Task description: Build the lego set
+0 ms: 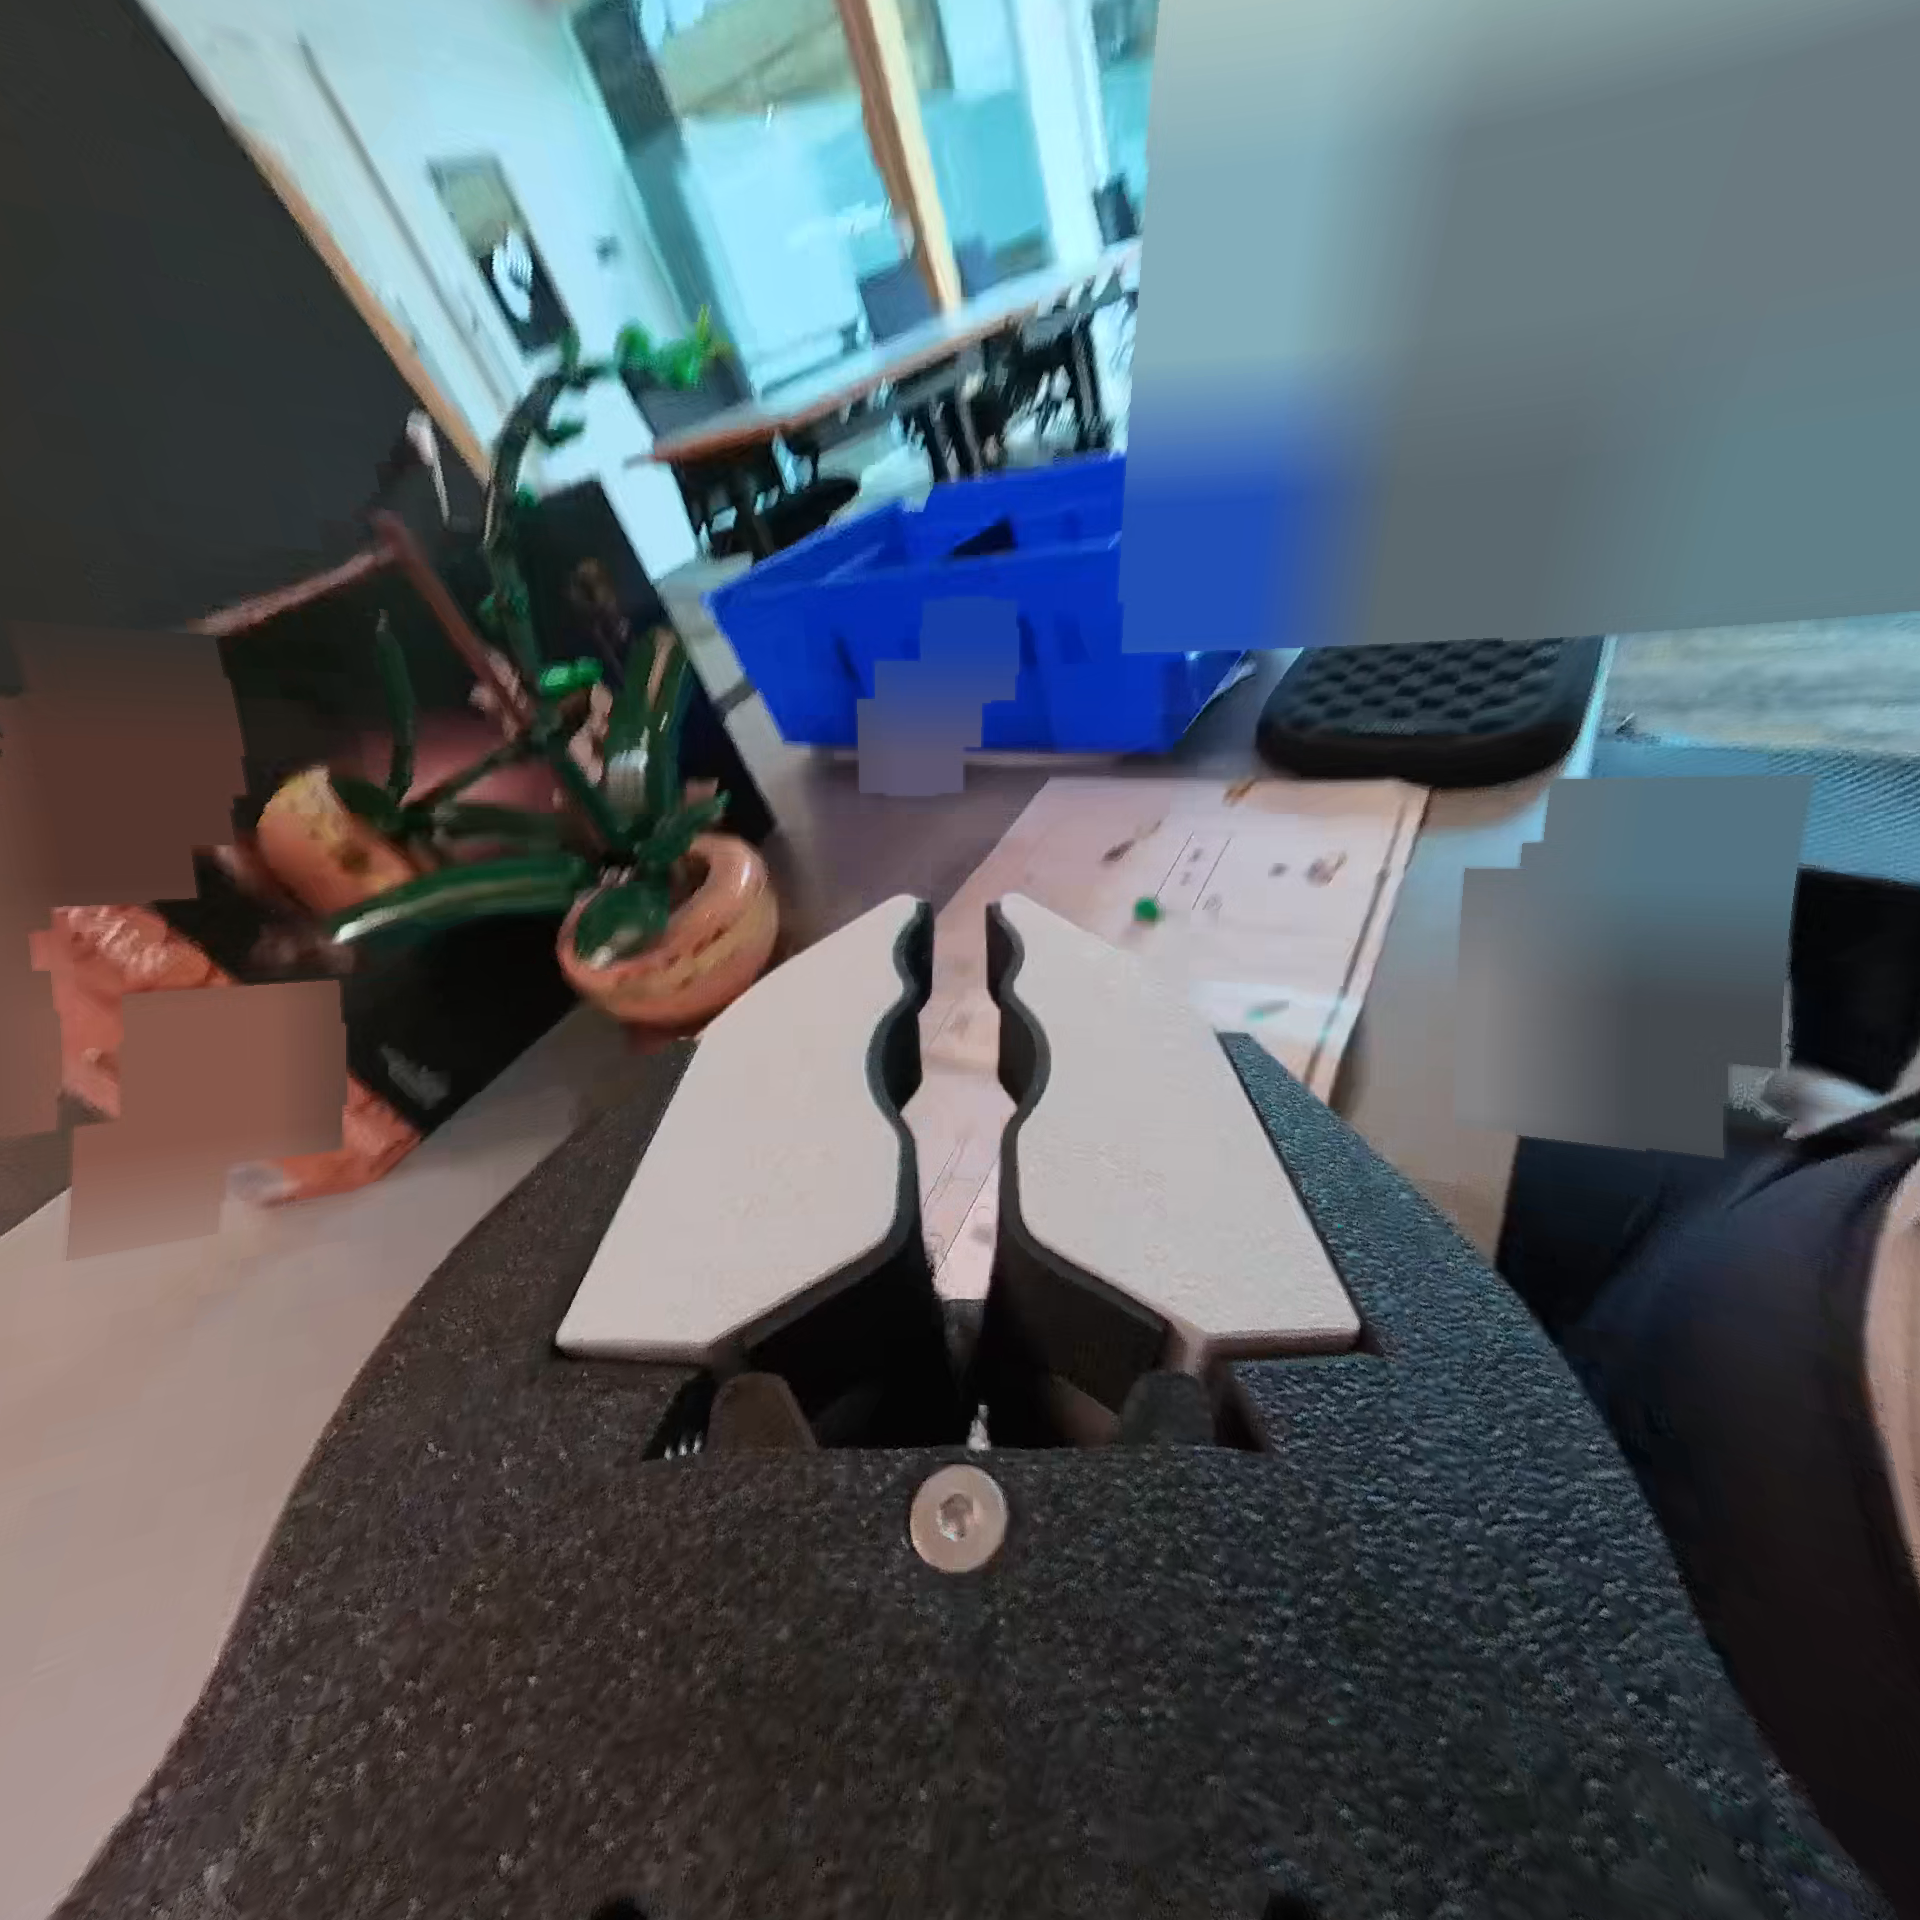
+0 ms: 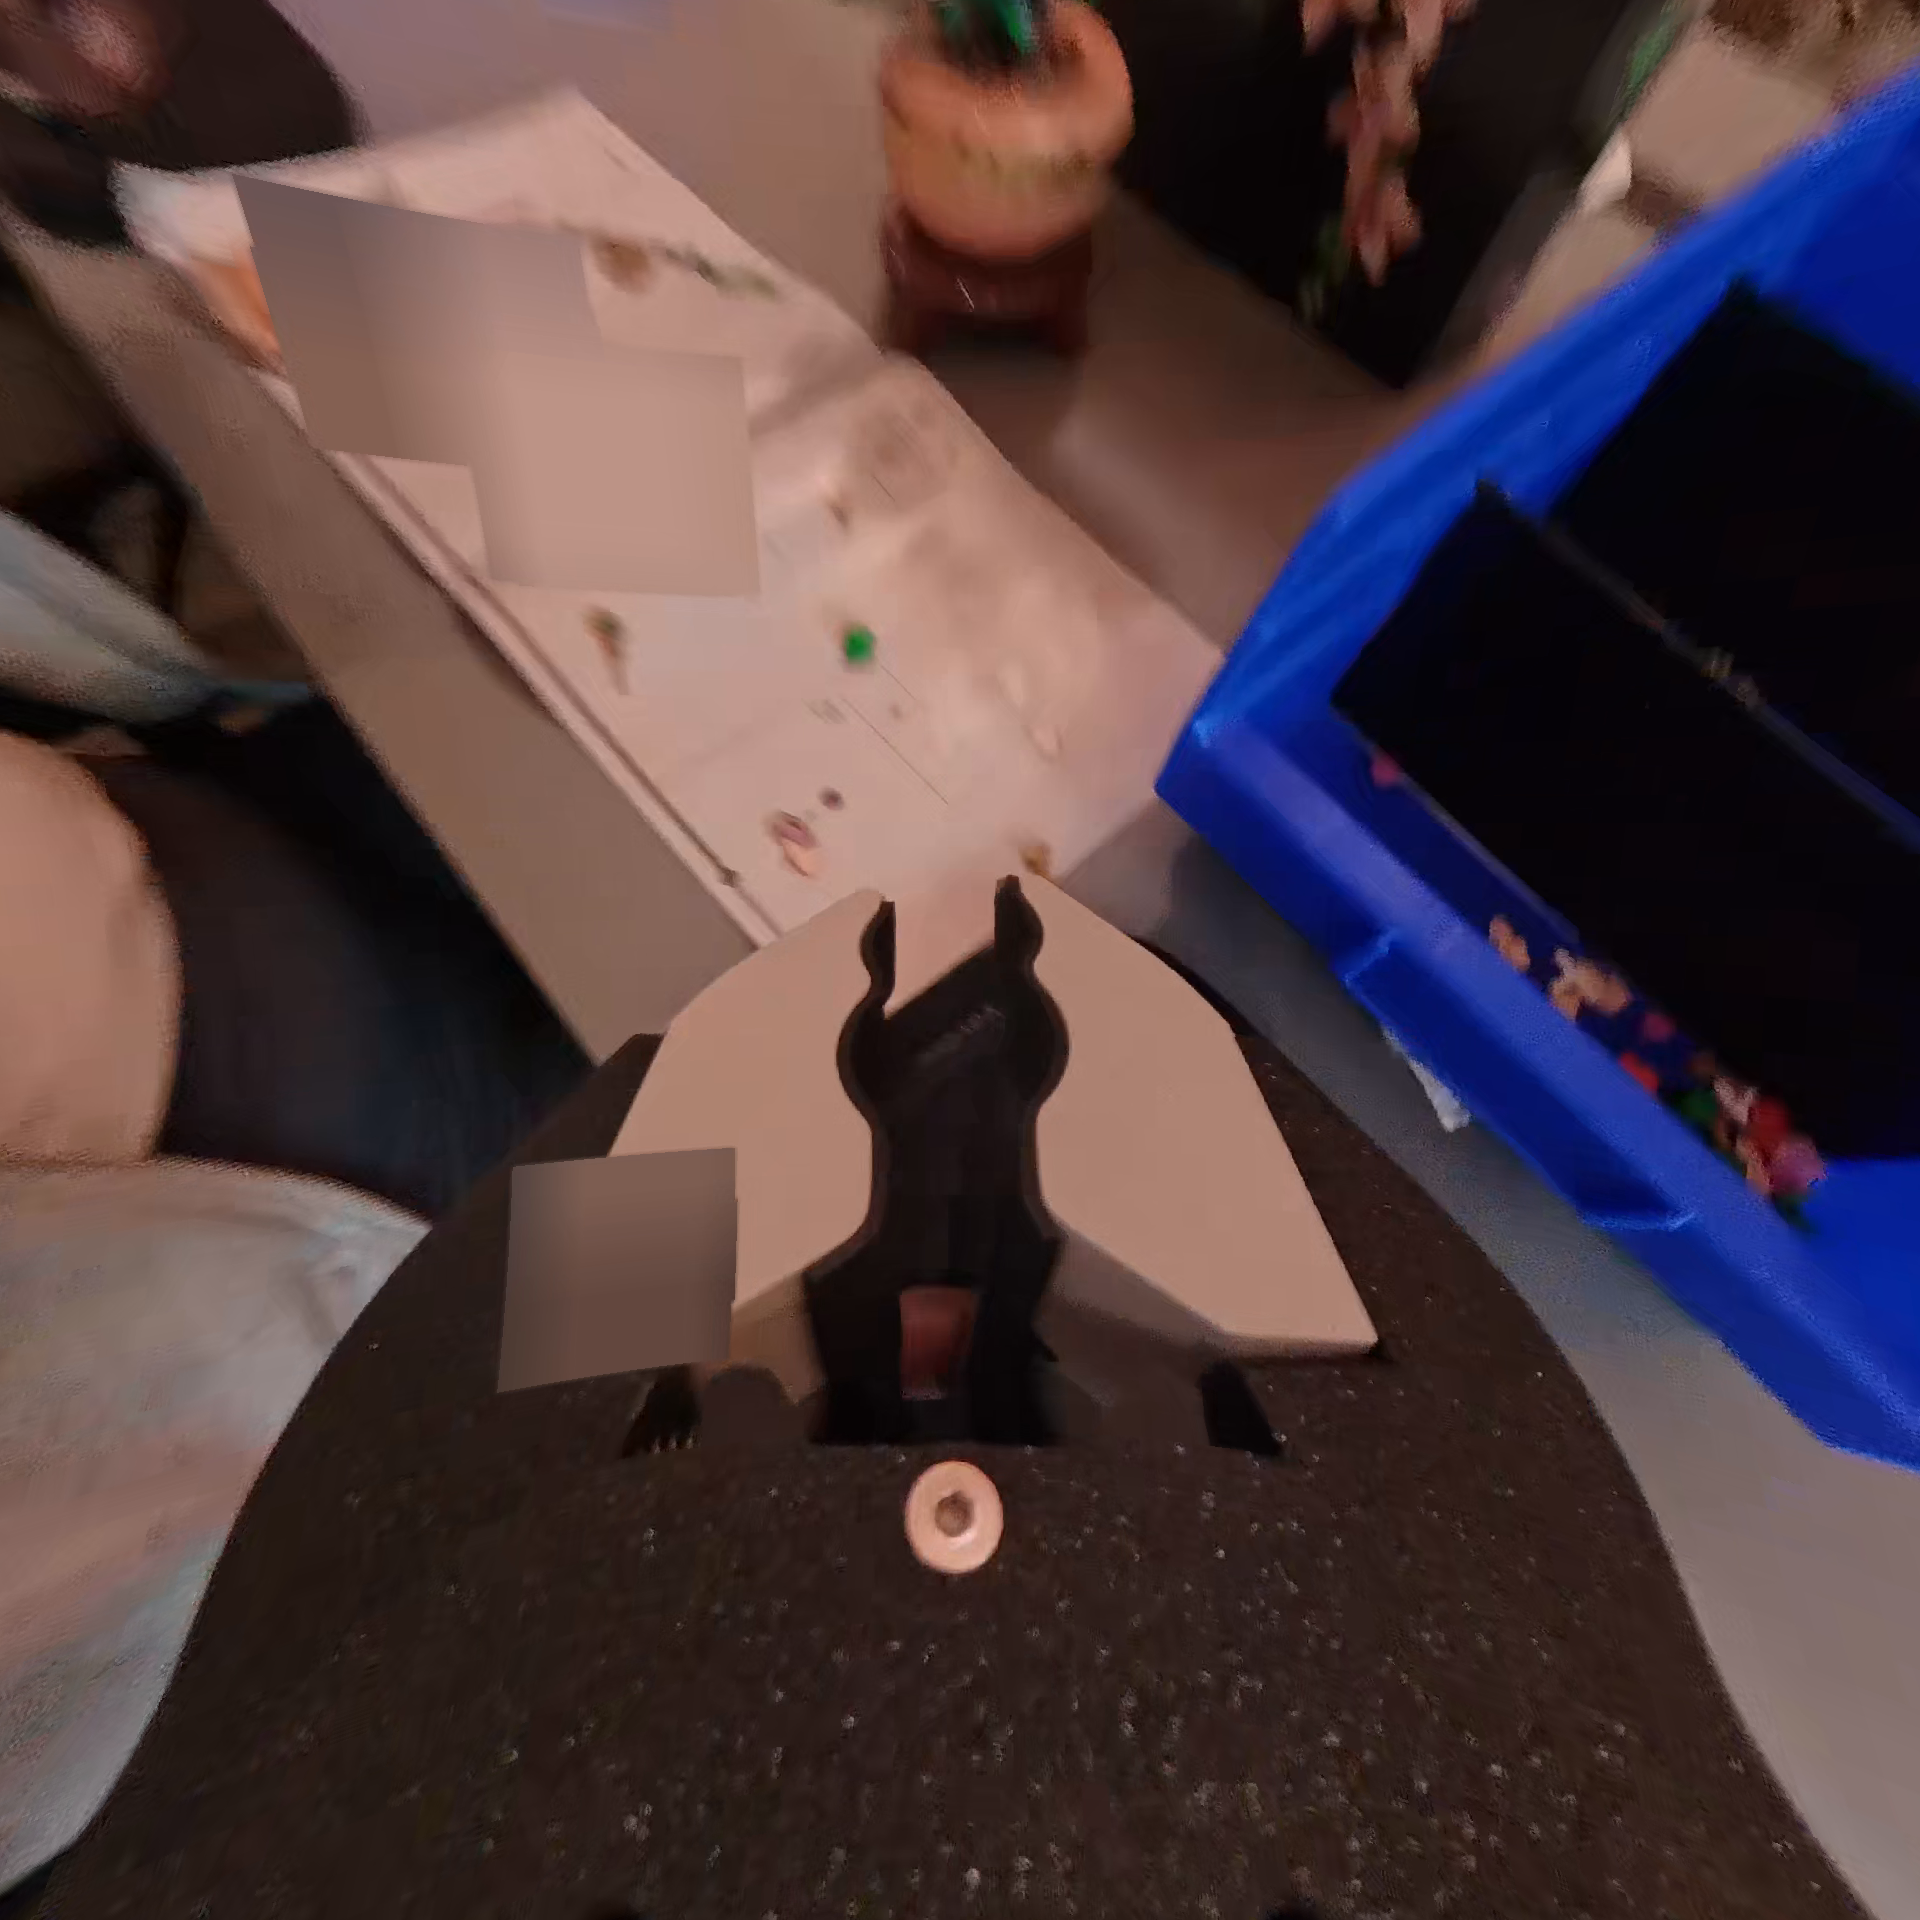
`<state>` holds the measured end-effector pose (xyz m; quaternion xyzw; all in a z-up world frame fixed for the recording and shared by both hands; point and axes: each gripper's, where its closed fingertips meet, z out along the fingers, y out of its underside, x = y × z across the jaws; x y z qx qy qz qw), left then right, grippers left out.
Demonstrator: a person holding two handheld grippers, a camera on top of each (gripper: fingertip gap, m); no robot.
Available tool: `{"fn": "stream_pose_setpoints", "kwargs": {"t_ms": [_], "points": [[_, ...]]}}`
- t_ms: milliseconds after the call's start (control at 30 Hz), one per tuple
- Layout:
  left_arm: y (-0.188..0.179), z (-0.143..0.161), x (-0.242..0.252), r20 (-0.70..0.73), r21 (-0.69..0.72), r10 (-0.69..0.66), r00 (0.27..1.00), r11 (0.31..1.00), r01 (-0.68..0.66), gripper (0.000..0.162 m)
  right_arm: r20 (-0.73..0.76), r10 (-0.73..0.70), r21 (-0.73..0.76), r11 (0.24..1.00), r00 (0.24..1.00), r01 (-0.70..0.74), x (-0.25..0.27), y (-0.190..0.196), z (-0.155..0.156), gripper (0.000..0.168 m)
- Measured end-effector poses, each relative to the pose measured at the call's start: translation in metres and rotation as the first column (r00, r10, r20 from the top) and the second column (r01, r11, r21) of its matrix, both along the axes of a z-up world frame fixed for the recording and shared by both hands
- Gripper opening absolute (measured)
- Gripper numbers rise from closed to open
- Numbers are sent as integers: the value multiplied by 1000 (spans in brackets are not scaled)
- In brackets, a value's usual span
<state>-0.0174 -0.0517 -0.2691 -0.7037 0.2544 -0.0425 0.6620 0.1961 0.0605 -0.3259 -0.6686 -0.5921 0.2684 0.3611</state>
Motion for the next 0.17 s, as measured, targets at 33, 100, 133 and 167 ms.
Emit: {"fn": "stream_pose_setpoints", "kwargs": {"t_ms": [33, 100, 133, 167], "points": [[0, -7, -10, -17, -50, 32, 999, 998, -32, 10, 50, -47, -6, 999, 998, 48, -4, 8, -13, 20], [-7, -22, -31, -45, -161, 56, 997, 985, -63, 12, 124, -74, -21, 997, 990, 77, -14, 17, -30, 23], [-12, -26, -40, -51, -194, 64, 997, 978, -73, 12, 151, -74, -29, 996, 986, 79, -20, 20, -35, 24], [-16, -29, -47, -53, -210, 69, 996, 975, -78, 12, 183, -79, -34, 996, 980, 87, -25, 23, -40, 23]]}}
